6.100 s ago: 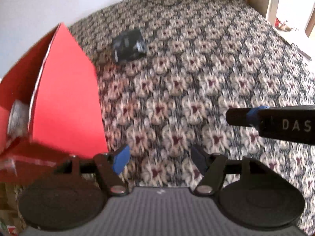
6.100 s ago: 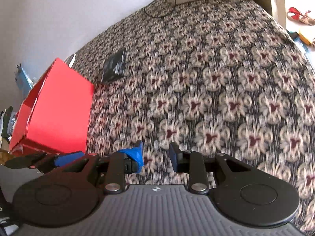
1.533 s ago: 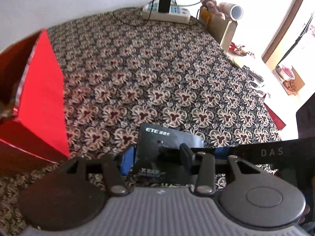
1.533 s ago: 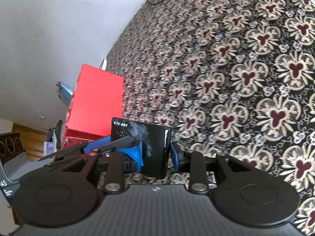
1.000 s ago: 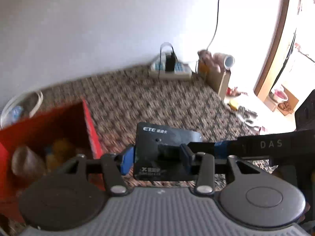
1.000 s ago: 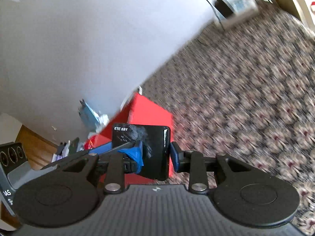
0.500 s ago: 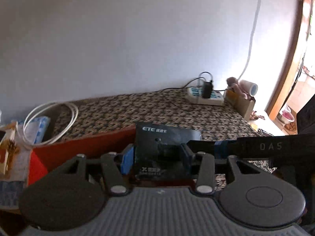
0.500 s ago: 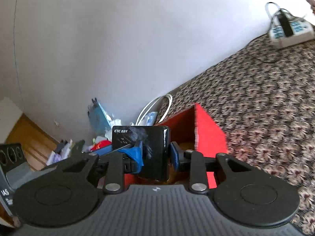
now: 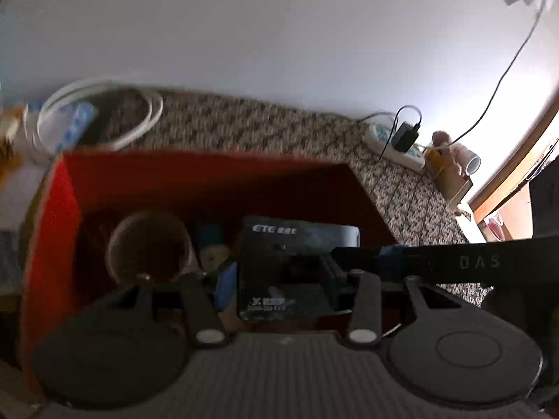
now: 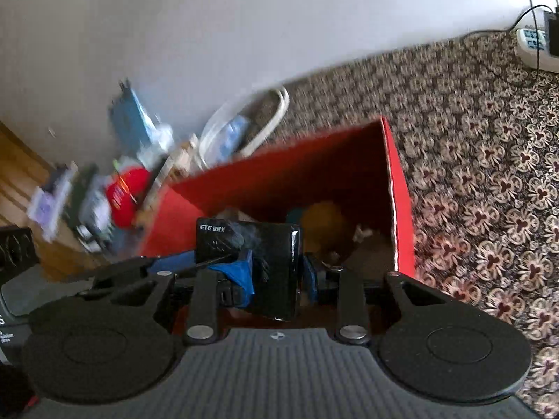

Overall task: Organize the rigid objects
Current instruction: 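Lower the black device into the red box and open the right gripper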

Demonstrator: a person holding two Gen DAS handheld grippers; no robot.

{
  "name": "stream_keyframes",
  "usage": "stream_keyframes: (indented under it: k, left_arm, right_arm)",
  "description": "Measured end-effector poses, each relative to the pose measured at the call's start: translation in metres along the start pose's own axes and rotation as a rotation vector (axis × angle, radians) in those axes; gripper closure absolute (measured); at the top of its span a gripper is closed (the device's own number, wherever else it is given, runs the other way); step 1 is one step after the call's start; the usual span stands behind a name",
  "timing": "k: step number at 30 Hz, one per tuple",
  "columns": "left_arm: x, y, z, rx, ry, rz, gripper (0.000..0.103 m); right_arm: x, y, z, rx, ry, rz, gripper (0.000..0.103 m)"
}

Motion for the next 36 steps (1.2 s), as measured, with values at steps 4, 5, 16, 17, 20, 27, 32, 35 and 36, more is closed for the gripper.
stream_keyframes:
  k: [4,5,16,17,20,27,32,35,36]
  left_arm:
    - [0.012,-0.015,0.003,0.019,0.019,0.058,0.060]
    - [0.015,-0.019,0.004,0.023,0.022,0.071,0.060]
    - [0.027,-0.038,0.003,0.035,-0.001,0.137,0.063]
    - [0.026,-0.038,0.002,0.030,-0.008,0.135,0.063]
    - [0.025,-0.038,0.002,0.018,-0.022,0.134,0.063]
    - [0.023,-0.040,0.009,-0.012,-0.008,0.140,0.063]
    - [0.021,-0.035,0.006,-0.073,-0.038,0.135,0.063]
    - [0.021,-0.028,0.001,-0.110,-0.064,0.125,0.059]
    - [0.020,-0.026,-0.001,-0.123,-0.073,0.123,0.058]
  right_arm:
    - [-0.001,-0.012,0.007,0.107,0.101,0.104,0.089]
    - [-0.002,-0.015,0.008,0.129,0.119,0.126,0.089]
    - [-0.004,-0.039,0.017,0.327,0.262,0.272,0.087]
    - [-0.004,-0.042,0.019,0.345,0.277,0.278,0.086]
    - [-0.005,-0.046,0.021,0.393,0.297,0.268,0.086]
    - [-0.007,-0.039,0.016,0.377,0.258,0.225,0.089]
    - [-0.005,-0.030,0.015,0.351,0.196,0.163,0.089]
    - [-0.001,-0.024,0.014,0.331,0.151,0.128,0.089]
    - [0.001,-0.021,0.014,0.328,0.136,0.116,0.089]
Point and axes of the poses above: each gripper's, at about its wrist camera, not at the fingertips, and y roughly against the way its jaws point, z to its left, x to its underside, the point moved 5 cm from there along -y, roughly the way its jaws point, and after that the axes turned 12 degrees about z, right-handed, at the moved point
